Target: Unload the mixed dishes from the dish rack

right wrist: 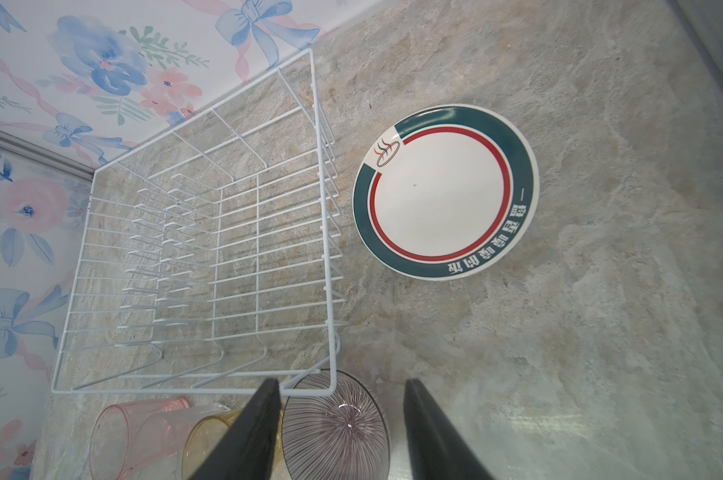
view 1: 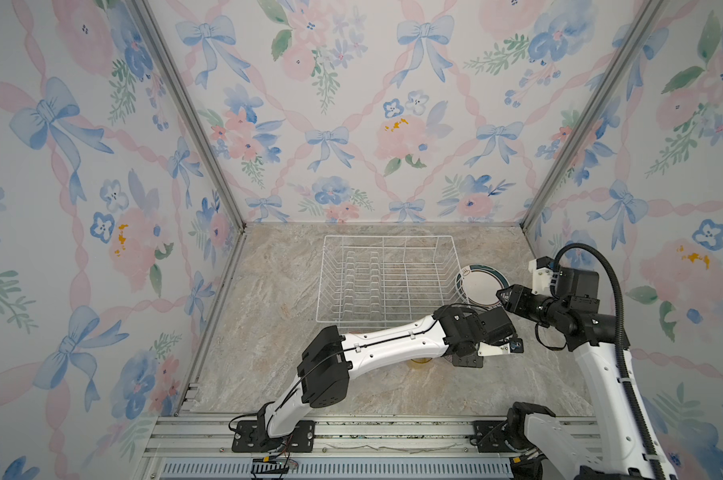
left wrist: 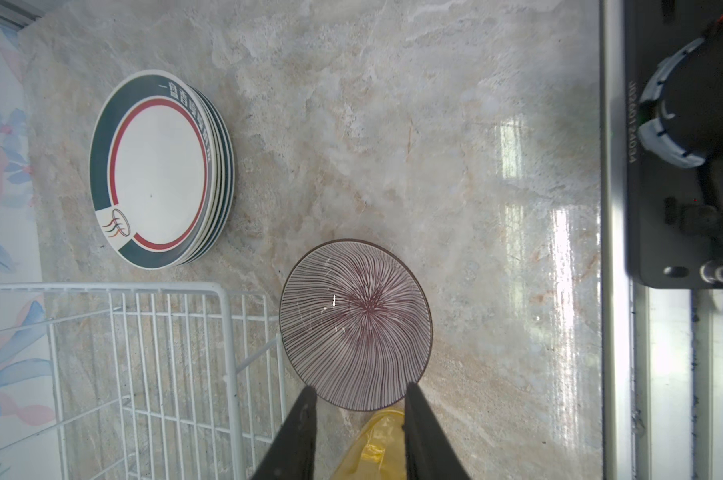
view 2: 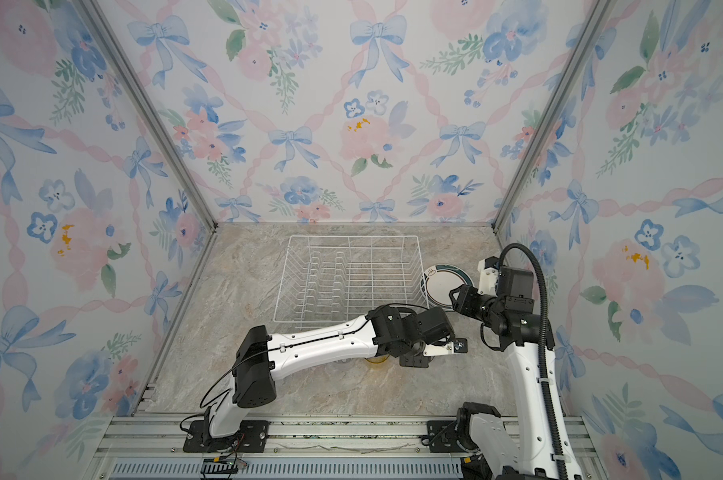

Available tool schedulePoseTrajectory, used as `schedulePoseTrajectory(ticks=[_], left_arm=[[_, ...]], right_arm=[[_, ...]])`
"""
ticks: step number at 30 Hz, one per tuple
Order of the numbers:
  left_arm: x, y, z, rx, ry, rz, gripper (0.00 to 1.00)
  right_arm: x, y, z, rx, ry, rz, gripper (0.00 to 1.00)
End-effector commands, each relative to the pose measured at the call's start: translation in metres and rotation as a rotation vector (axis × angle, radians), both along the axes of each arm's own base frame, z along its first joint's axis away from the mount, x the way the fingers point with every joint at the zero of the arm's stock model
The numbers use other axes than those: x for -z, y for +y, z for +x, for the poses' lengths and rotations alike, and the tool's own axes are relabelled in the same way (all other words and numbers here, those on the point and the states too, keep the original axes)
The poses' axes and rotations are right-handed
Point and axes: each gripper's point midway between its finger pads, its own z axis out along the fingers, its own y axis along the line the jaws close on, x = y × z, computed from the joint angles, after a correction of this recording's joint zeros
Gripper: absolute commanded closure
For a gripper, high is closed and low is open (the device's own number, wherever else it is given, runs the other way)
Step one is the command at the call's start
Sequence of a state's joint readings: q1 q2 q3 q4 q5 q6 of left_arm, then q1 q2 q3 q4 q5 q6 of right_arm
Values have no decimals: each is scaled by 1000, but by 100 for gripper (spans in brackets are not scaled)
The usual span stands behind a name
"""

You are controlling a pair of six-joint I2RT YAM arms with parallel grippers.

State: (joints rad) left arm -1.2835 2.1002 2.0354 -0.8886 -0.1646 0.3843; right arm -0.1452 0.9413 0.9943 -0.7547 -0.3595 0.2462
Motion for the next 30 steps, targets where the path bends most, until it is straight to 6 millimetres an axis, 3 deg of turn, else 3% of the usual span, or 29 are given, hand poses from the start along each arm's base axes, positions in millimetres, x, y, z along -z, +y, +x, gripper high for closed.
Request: schedulePoseTrajectory(ticks=[1, 7, 12, 15, 17, 19, 21, 22, 23, 26, 30], left_arm=[[-66, 8, 2, -7, 46, -168, 68], [-132, 33, 29, -85, 40, -353, 68], [-187, 85, 69, -239, -23, -554, 67], [-213, 141, 96, -375, -90, -710, 65], [-226, 192, 114, -496, -164, -836, 59], [-241, 248, 123, -634, -281, -968, 47], [-246, 308, 126, -792, -423, -1081, 28], [-244, 336, 122, -860, -501, -1137, 8], [-244, 363, 115, -917, -581, -1197, 2], [-217, 419, 97, -1045, -736, -1273, 2], [-181, 468, 93, -1233, -826, -1218, 2]], right_arm=[[-2, -2, 3, 4, -5, 3, 48], [-2, -4, 3, 8, -8, -9, 46], [0, -4, 6, 9, -7, -7, 45], [1, -6, 9, 14, -4, -12, 44], [2, -7, 10, 16, -3, -14, 43], [4, -8, 11, 21, -1, -17, 42], [5, -10, 13, 31, -4, -19, 41], [5, -11, 13, 37, -6, -21, 41], [5, -12, 14, 44, -15, -24, 41], [4, -19, 16, 77, -49, -49, 40], [6, -31, 17, 140, -101, -93, 34]])
